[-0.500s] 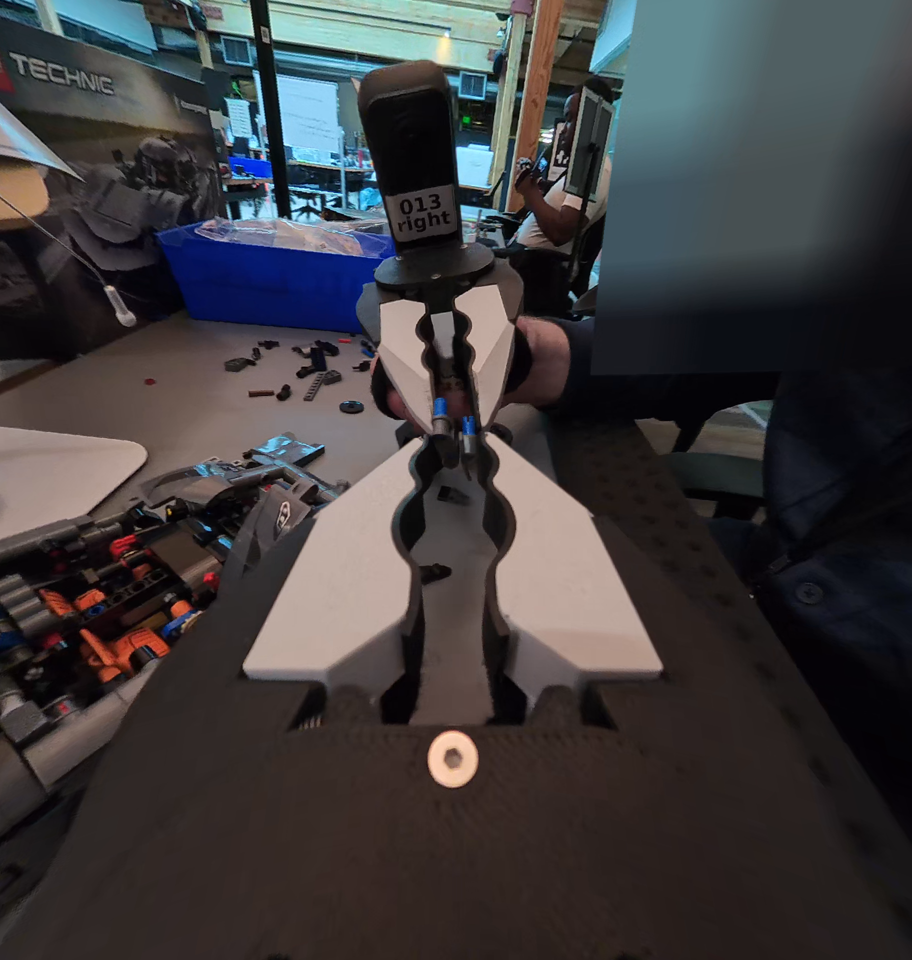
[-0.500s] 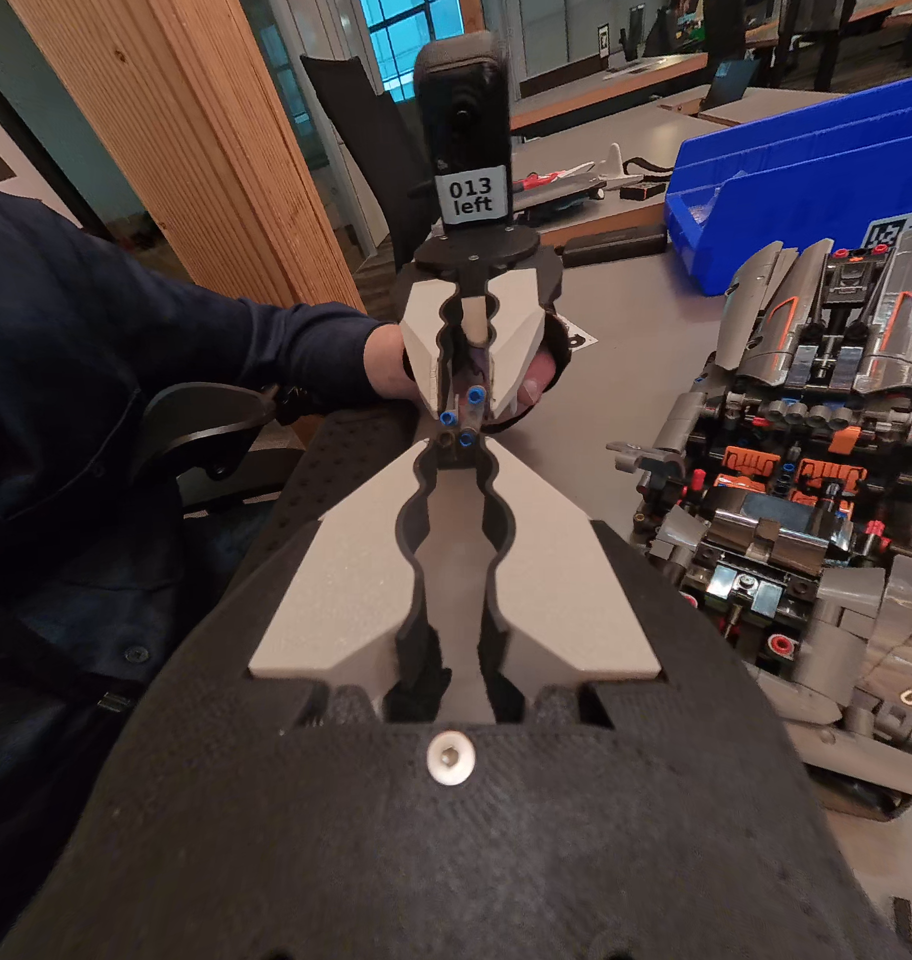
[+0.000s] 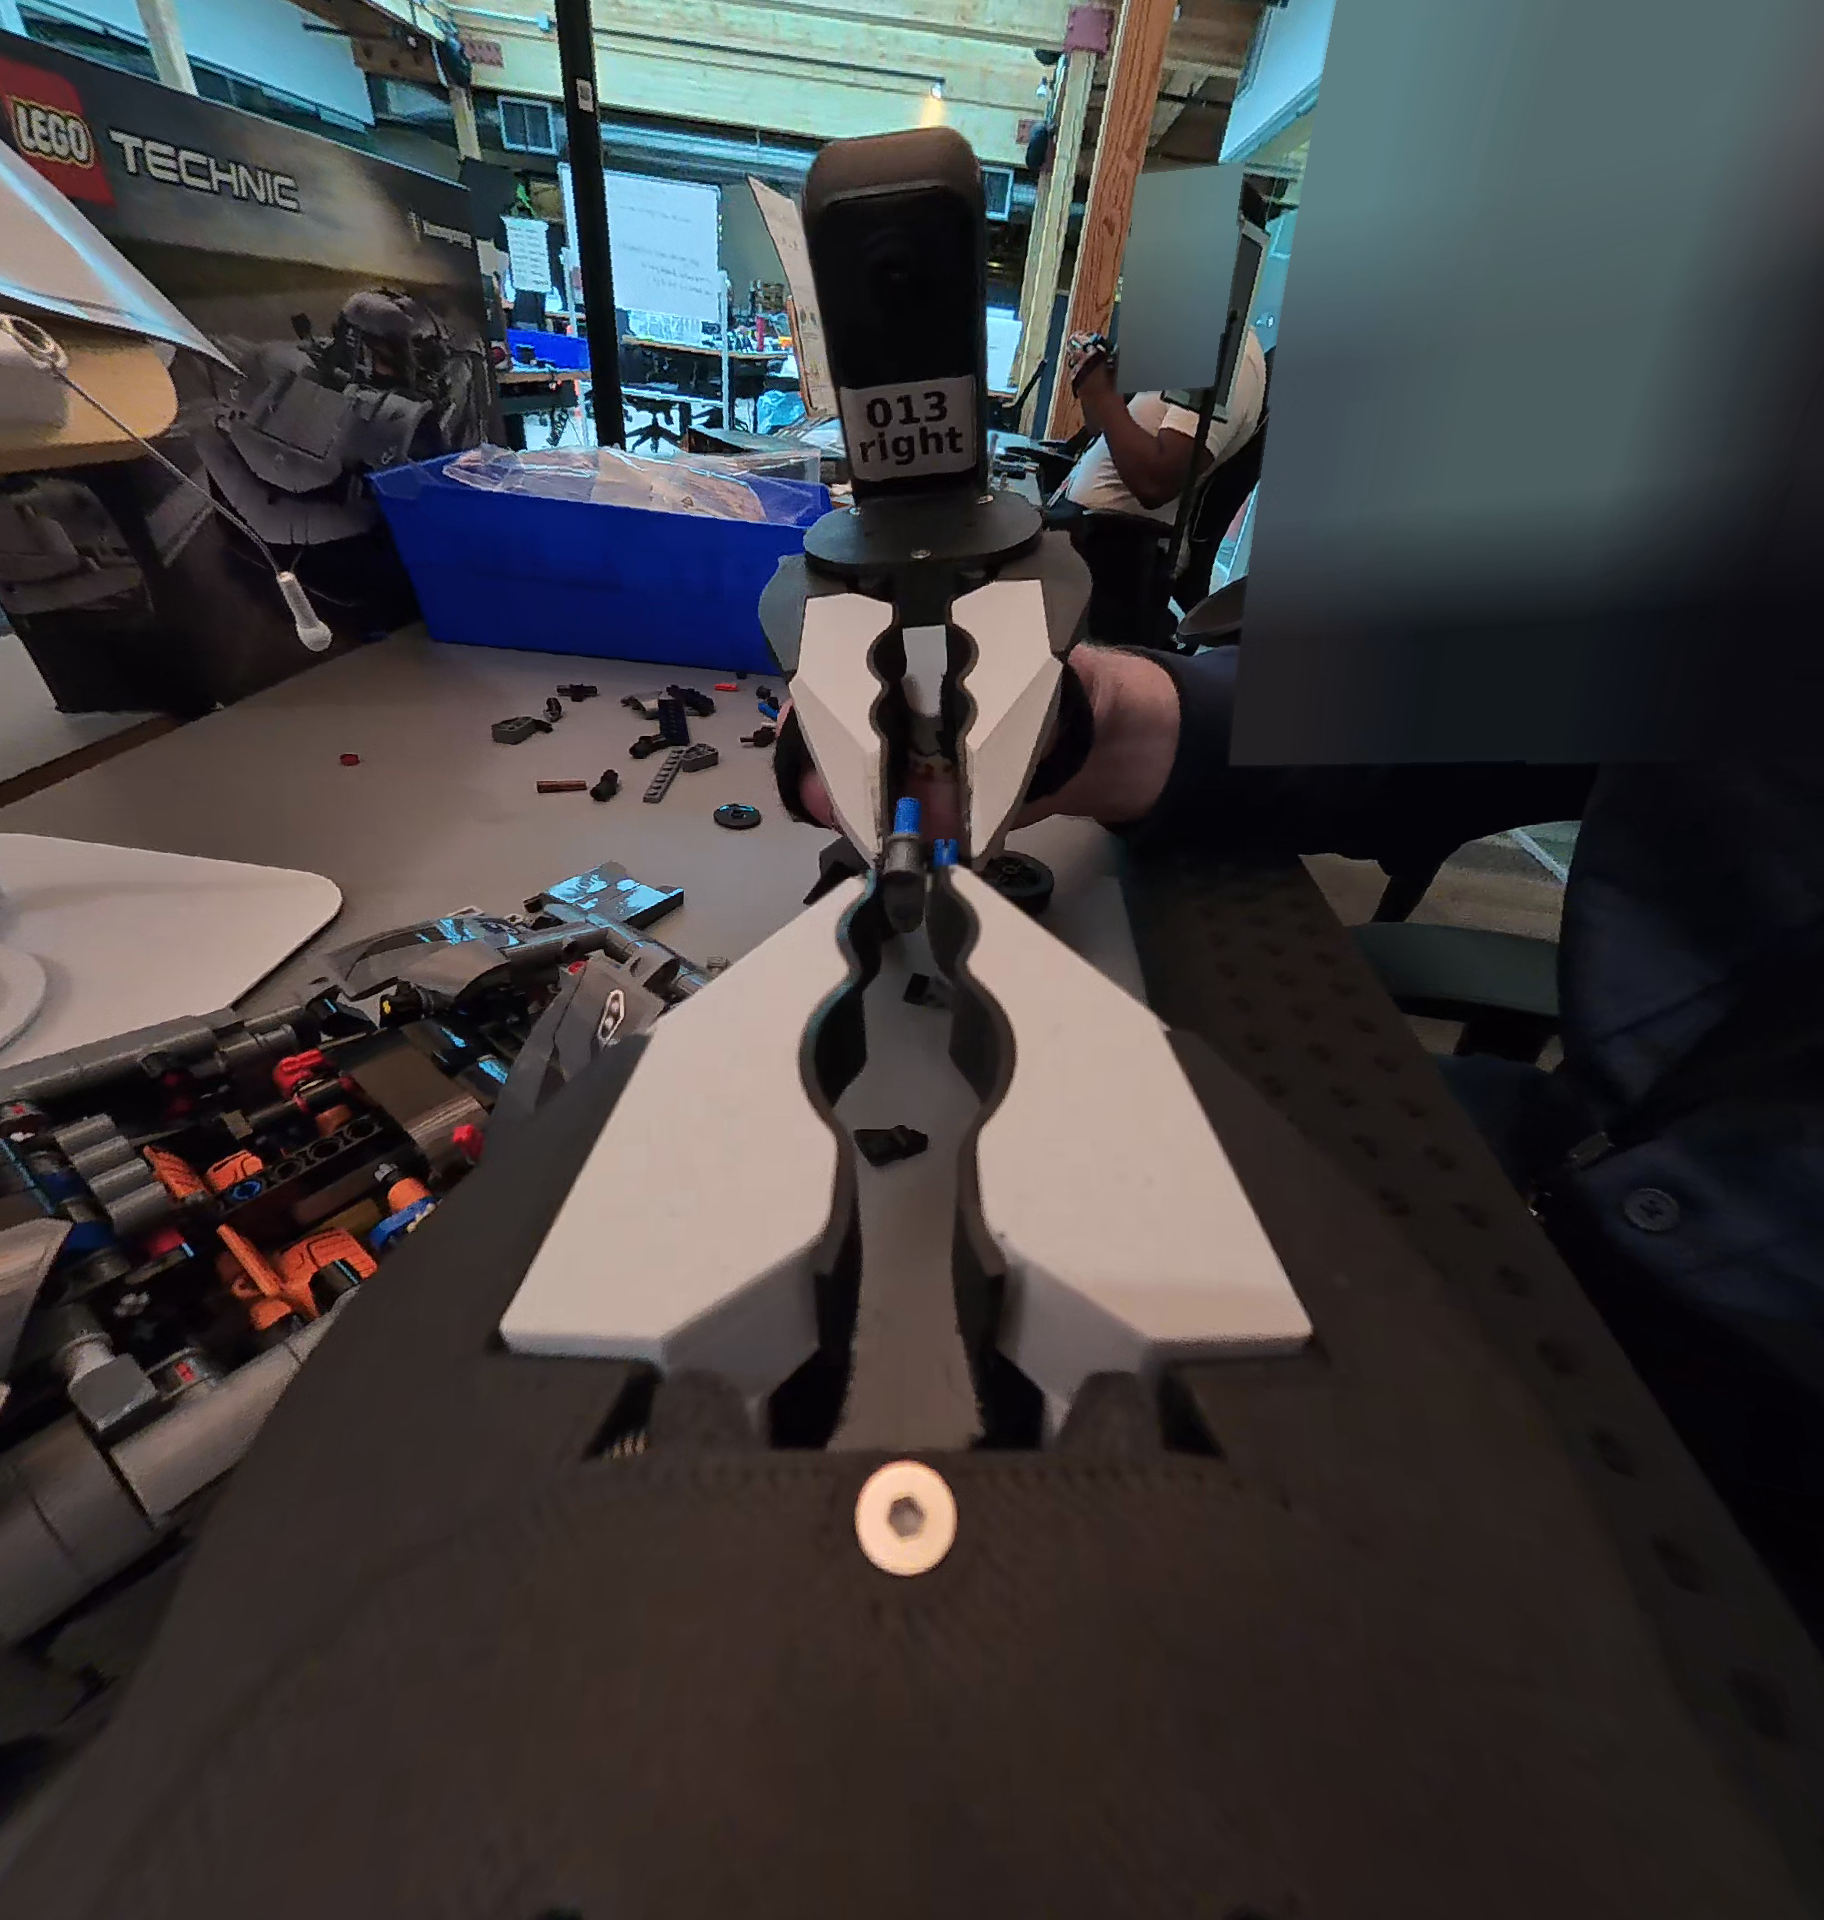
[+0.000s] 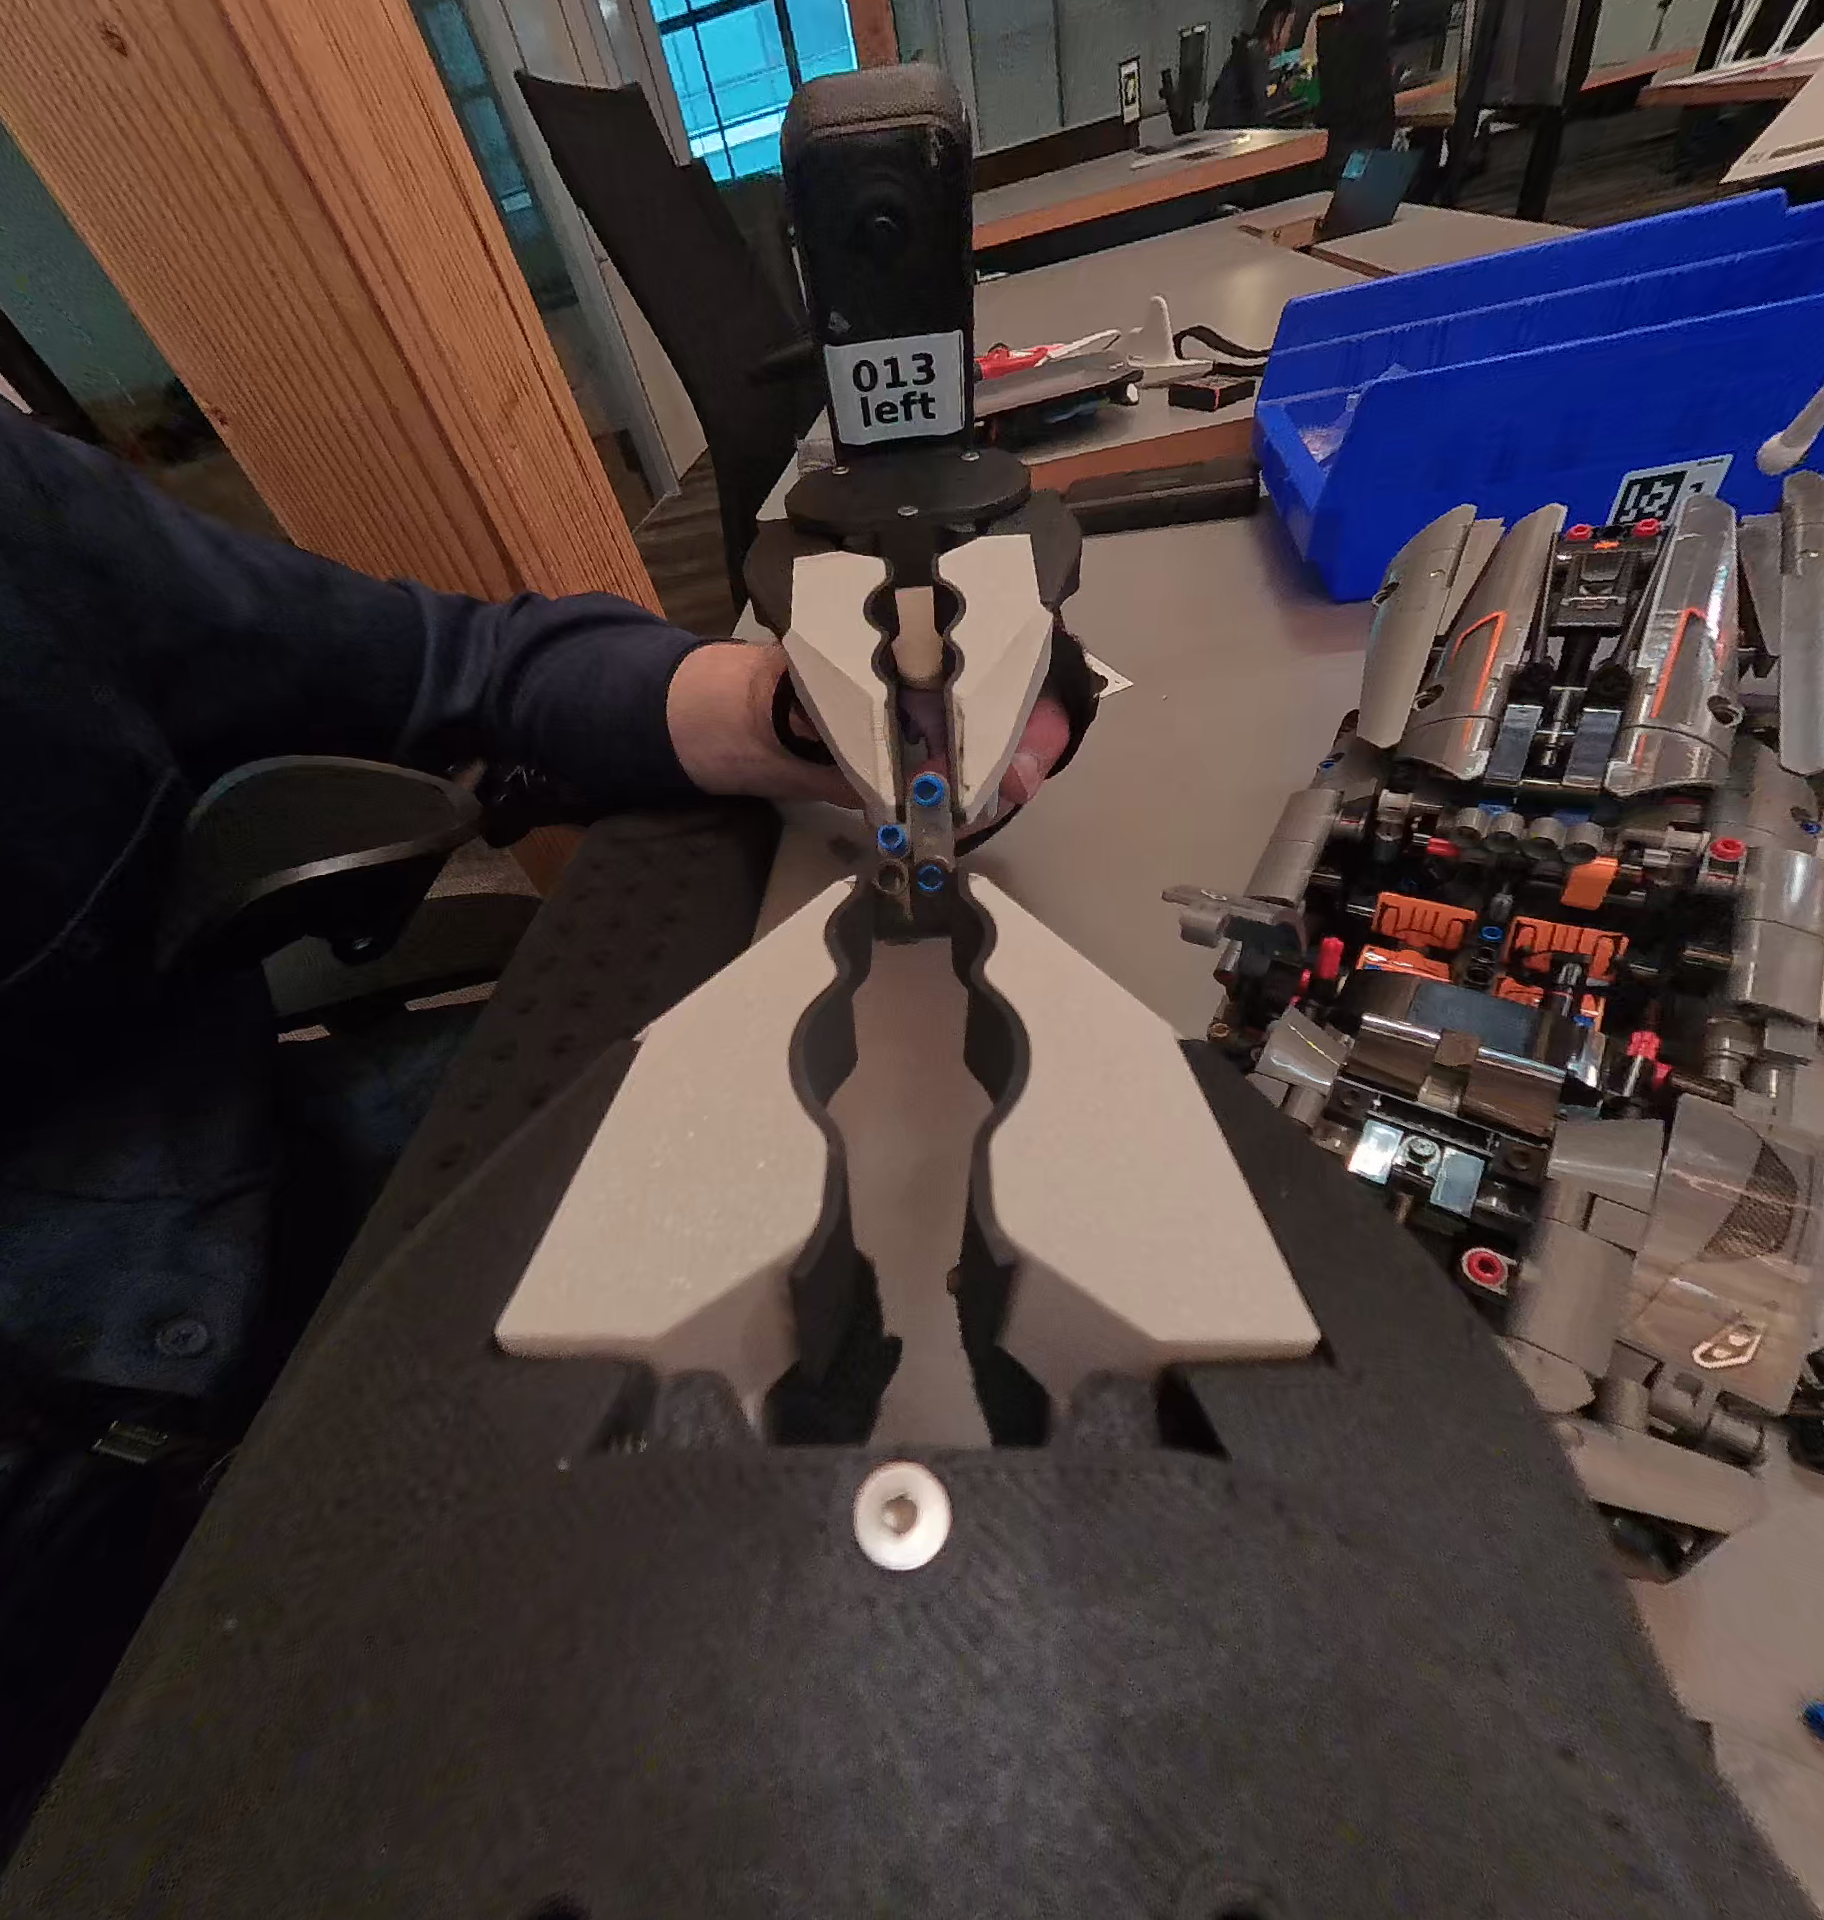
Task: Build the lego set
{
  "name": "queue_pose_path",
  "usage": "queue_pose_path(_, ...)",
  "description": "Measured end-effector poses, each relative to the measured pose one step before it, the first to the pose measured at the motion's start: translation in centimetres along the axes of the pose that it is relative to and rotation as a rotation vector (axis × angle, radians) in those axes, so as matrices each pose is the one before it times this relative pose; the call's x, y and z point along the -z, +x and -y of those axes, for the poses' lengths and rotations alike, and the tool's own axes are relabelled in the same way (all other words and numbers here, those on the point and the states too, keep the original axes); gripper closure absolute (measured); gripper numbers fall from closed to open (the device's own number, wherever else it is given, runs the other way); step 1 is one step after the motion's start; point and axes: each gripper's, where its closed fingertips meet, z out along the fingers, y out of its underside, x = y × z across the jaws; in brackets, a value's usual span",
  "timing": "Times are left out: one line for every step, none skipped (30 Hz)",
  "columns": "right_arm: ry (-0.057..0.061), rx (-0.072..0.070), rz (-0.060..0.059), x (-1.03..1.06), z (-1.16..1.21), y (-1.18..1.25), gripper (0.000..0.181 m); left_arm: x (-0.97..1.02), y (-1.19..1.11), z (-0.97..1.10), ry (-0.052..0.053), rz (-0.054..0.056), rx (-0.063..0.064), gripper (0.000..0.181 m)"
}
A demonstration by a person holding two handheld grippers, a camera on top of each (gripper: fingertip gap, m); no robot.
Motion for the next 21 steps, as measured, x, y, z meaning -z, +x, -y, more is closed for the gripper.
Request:
queue_pose_path(-0.0023, 0.0066, -0.0071, -0.001, 0.012, 0.037, 0.169, 0.022, -0.034, -0.008, 0.0005, 0.0001, 0.0030, 0.175)
queue_pose_path(-0.0007, 0.0124, -0.0102, 0.023, 0.070, 0.019, 0.168, -0.004, -0.032, 0.020, 0.0031, -0.0026, 0.0111, 0.175)
queue_pose_path(0.0022, 0.0153, -0.0117, 0.060, 0.137, 0.024, 0.169, 0.026, -0.038, 0.041, 0.0045, -0.0038, 0.0110, 0.175)
queue_pose_path(-0.0013, 0.0078, -0.0066, 0.020, 0.052, 0.024, 0.169, 0.027, -0.021, 0.021, 0.0035, -0.0035, 0.0055, 0.175)
queue_pose_path(-0.0068, 0.0022, -0.0042, -0.014, -0.097, 0.048, 0.169, 0.029, -0.036, 0.017, 0.0036, -0.0006, 0.0035, 0.175)
queue_pose_path(-0.0070, 0.0091, -0.0115, -0.004, -0.100, 0.128, 0.169, 0.003, -0.064, -0.028, 0.0011, -0.0009, 0.0060, 0.173)
queue_pose_path(-0.0047, 0.0203, -0.0172, 0.039, 0.012, 0.111, 0.169, -0.011, -0.033, -0.065, -0.0038, -0.0018, 0.0063, 0.171)
queue_pose_path(-0.0056, 0.0207, -0.0112, 0.011, 0.021, 0.010, 0.169, 0.017, 0.002, -0.004, -0.0007, -0.0002, -0.0031, 0.172)
queue_pose_path(-0.0108, 0.0149, -0.0091, -0.061, -0.087, -0.002, 0.169, 0.029, 0.031, 0.050, 0.0017, 0.0025, -0.0112, 0.173)
queue_pose_path(-0.0169, 0.0230, -0.0191, -0.092, -0.202, 0.109, 0.169, -0.017, -0.055, -0.119, -0.0094, 0.0063, -0.0079, 0.172)
queue_pose_path(-0.0186, 0.0379, -0.0293, -0.075, -0.174, 0.142, 0.169, -0.024, -0.125, -0.172, -0.0119, 0.0081, -0.0039, 0.171)
queue_pose_path(-0.0174, 0.0415, -0.0297, -0.068, -0.110, 0.119, 0.169, 0.001, -0.082, -0.040, -0.0034, 0.0038, 0.0013, 0.170)
queue_pose_path(-0.0133, 0.0409, -0.0304, -0.045, -0.025, 0.116, 0.169, 0.016, 0.001, 0.044, 0.0027, -0.0027, 0.0036, 0.168)
queue_pose_path(-0.0090, 0.0424, -0.0317, -0.003, 0.058, 0.131, 0.169, 0.024, -0.096, -0.004, 0.0009, 0.0012, 0.0054, 0.166)
queue_pose_path(-0.0113, 0.0437, -0.0336, 0.019, 0.037, 0.179, 0.169, 0.014, -0.122, -0.078, -0.0020, -0.0002, 0.0121, 0.163)
queue_pose_path(-0.0158, 0.0425, -0.0294, 0.004, -0.035, 0.133, 0.169, 0.000, -0.112, -0.036, 0.0008, -0.0031, 0.0166, 0.159)
queue_pose_path(-0.0167, 0.0380, -0.0240, -0.052, -0.080, 0.056, 0.169, 0.016, -0.048, 0.035, 0.0049, -0.0055, 0.0143, 0.156)
queue_pose_path(-0.0155, 0.0357, -0.0229, -0.060, -0.073, 0.037, 0.169, -0.011, -0.065, -0.024, 0.0008, -0.0025, 0.0114, 0.154)
queue_pose_path(-0.0183, 0.0390, -0.0242, -0.076, -0.097, 0.032, 0.169, -0.053, -0.117, -0.141, -0.0065, -0.0004, 0.0137, 0.153)
queue_pose_path(-0.0217, 0.0402, -0.0197, -0.109, -0.139, -0.037, 0.170, -0.077, -0.092, -0.167, -0.0079, -0.0029, 0.0169, 0.151)
queue_pose_path(-0.0161, 0.0319, -0.0131, -0.123, -0.076, -0.118, 0.169, -0.080, -0.072, -0.126, -0.0041, -0.0018, 0.0140, 0.150)
